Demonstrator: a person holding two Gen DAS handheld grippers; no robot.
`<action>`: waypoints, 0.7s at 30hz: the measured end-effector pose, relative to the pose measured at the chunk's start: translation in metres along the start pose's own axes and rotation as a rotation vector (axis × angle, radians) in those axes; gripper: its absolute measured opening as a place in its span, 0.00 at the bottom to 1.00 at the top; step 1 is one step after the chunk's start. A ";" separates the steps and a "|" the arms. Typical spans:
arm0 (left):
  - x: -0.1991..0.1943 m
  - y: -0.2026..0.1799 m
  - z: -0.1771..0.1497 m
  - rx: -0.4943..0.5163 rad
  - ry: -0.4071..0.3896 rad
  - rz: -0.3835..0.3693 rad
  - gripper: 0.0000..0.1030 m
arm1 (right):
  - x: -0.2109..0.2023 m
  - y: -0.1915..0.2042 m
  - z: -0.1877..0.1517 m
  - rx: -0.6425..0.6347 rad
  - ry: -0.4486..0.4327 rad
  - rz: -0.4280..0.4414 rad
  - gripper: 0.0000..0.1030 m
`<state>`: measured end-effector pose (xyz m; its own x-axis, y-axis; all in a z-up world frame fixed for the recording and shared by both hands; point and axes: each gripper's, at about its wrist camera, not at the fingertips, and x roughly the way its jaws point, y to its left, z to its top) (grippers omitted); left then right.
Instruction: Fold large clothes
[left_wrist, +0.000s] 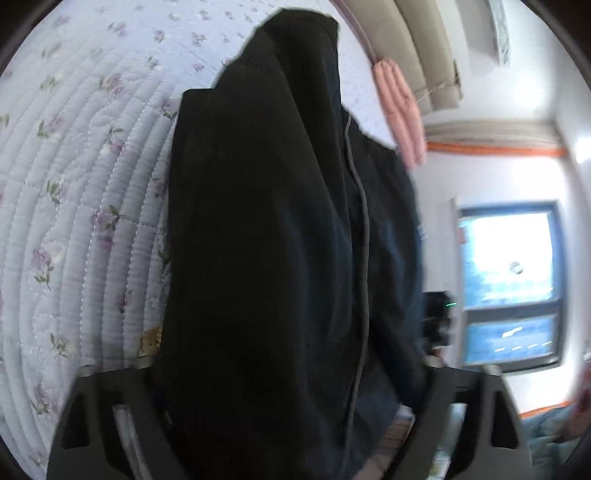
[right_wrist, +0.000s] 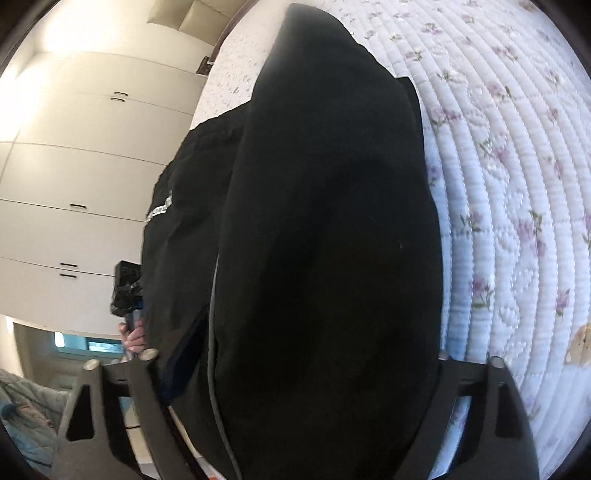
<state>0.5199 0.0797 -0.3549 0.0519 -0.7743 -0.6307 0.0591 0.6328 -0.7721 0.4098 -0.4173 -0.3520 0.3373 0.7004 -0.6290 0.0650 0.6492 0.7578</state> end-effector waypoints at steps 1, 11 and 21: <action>-0.001 -0.003 -0.001 0.013 -0.009 0.013 0.64 | 0.000 0.004 -0.001 -0.012 -0.004 -0.010 0.74; -0.053 -0.079 -0.031 0.184 -0.143 -0.004 0.29 | -0.024 0.067 -0.011 -0.128 -0.095 -0.060 0.45; -0.109 -0.146 -0.089 0.292 -0.196 -0.050 0.29 | -0.026 0.119 -0.030 -0.228 -0.170 -0.047 0.45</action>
<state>0.4167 0.0720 -0.1803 0.2300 -0.8072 -0.5437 0.3472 0.5900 -0.7290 0.3809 -0.3497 -0.2511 0.4926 0.6210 -0.6097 -0.1225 0.7431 0.6579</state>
